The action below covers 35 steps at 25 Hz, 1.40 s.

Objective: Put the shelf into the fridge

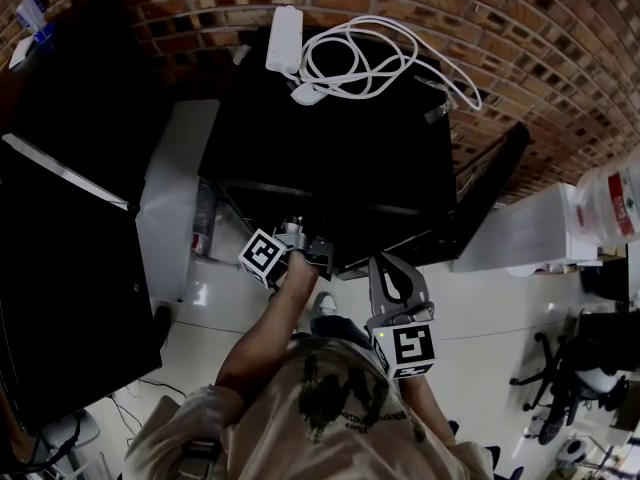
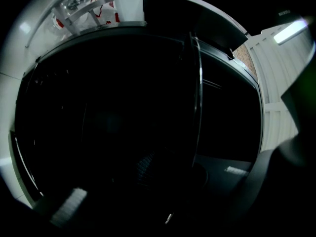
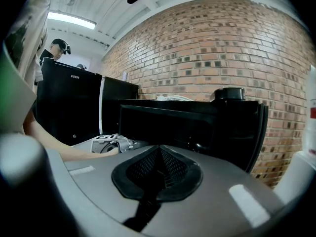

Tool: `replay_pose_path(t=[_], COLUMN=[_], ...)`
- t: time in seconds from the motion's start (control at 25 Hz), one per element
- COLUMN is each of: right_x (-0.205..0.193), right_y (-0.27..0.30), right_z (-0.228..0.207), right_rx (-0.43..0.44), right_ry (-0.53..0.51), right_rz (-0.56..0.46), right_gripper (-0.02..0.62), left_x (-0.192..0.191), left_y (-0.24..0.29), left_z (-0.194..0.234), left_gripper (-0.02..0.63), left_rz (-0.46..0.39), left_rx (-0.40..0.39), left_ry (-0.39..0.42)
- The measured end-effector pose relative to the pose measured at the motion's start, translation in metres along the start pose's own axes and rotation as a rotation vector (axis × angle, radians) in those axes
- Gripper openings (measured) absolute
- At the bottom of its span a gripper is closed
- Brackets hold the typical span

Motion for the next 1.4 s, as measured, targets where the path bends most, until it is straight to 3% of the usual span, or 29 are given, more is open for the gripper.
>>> replay_pose_path(t=[0.24,0.8,1.12,1.2,1.32,1.4], right_x=[0.0,0.001,0.002,0.001,0.001,0.001], right_y=[0.007,0.018,0.021,0.021,0.02,0.019], right_z=[0.0,-0.008,-0.008,-0.007,-0.005,-0.004], right_rx=[0.021,0.036,0.039,0.04,0.041,0.039], right_ry=[-0.022,-0.025,-0.022,-0.023,-0.02,-0.017], right_rz=[-0.003,-0.01,-0.006,-0.009,-0.005,0.0], right_gripper=[0.0,0.0,0.0,0.0,0.0,0.0], left_x=[0.009,0.013,0.011,0.014,0.017,0.019], left_y=[0.011,0.04,0.046,0.046,0.043,0.039], left_z=[0.007,0.007,0.005,0.008,0.01,0.011], left_gripper=[0.023,0.023,0.02,0.03,0.131,0.149], left_rz=[-0.004,-0.009,0.008,0.013,0.018,0.02], left_rx=[0.028,0.016,-0.044,-0.046,-0.036,-0.044], left_ry=[0.07,0.103,0.053,0.06,0.065,0.064])
Point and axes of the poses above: the fingertips, and each gripper's own axes: y forward along the fingers, z to its left, x out of its top, the point moved 7 cm from there along -y, backward along the fingers, and after that the axes turned 14 degrees about -y, right-handed, at the moved point
